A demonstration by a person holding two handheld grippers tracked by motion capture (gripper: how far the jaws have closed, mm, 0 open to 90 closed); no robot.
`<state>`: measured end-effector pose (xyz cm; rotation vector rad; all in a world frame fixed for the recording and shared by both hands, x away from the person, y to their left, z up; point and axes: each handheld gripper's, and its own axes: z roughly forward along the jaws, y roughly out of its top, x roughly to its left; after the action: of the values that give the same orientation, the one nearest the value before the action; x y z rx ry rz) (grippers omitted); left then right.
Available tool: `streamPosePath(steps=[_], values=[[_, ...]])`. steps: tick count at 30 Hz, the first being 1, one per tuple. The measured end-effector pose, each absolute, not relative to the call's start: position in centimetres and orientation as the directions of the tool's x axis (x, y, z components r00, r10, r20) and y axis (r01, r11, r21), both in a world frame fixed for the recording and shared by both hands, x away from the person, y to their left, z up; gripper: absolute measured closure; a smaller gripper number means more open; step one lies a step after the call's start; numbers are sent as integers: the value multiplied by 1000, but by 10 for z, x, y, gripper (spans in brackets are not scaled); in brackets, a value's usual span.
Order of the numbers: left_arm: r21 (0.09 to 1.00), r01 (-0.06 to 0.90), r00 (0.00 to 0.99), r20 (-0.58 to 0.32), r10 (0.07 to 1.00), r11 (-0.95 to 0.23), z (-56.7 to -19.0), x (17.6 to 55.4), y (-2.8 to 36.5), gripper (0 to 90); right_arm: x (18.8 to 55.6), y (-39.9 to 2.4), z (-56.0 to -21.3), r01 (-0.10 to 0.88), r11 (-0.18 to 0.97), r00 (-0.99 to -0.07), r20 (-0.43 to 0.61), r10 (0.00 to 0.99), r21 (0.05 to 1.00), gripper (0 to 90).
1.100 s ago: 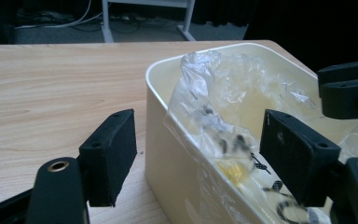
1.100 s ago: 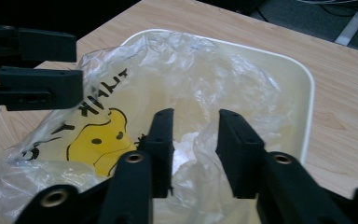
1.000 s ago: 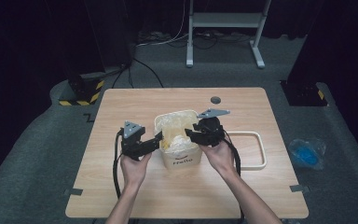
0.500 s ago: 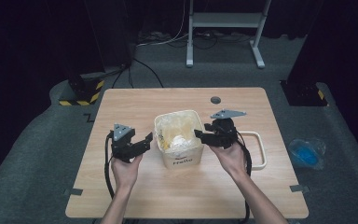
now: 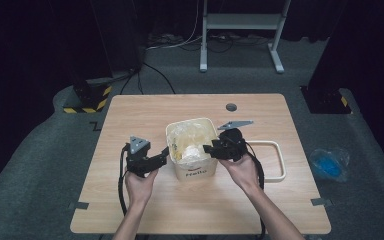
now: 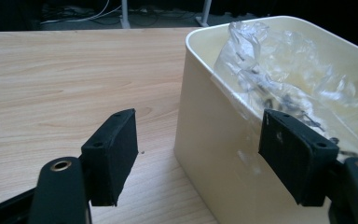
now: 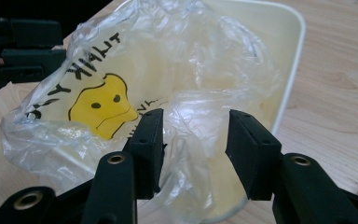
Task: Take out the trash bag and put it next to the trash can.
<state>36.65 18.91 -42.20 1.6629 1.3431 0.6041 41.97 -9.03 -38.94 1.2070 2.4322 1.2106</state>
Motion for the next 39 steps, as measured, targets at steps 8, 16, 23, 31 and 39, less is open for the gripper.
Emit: streamPosePath(steps=[8,16,23,31,39], values=[[868,496,305,-156,939,-17,-417,363,188,279,419,-79,-393,592,361,-675,198,711,720,552],[867,497,317,-151,936,-28,-414,364,184,277,419,-67,-393,582,382,-697,198,689,718,515],[870,492,320,-153,935,-26,-414,363,182,277,418,-60,-392,577,387,-707,202,677,719,491],[869,493,334,-152,930,-35,-414,364,177,274,420,-47,-390,582,391,-716,222,662,713,470],[868,495,346,-154,926,-40,-415,365,171,273,420,-36,-387,573,401,-726,216,653,715,457]])
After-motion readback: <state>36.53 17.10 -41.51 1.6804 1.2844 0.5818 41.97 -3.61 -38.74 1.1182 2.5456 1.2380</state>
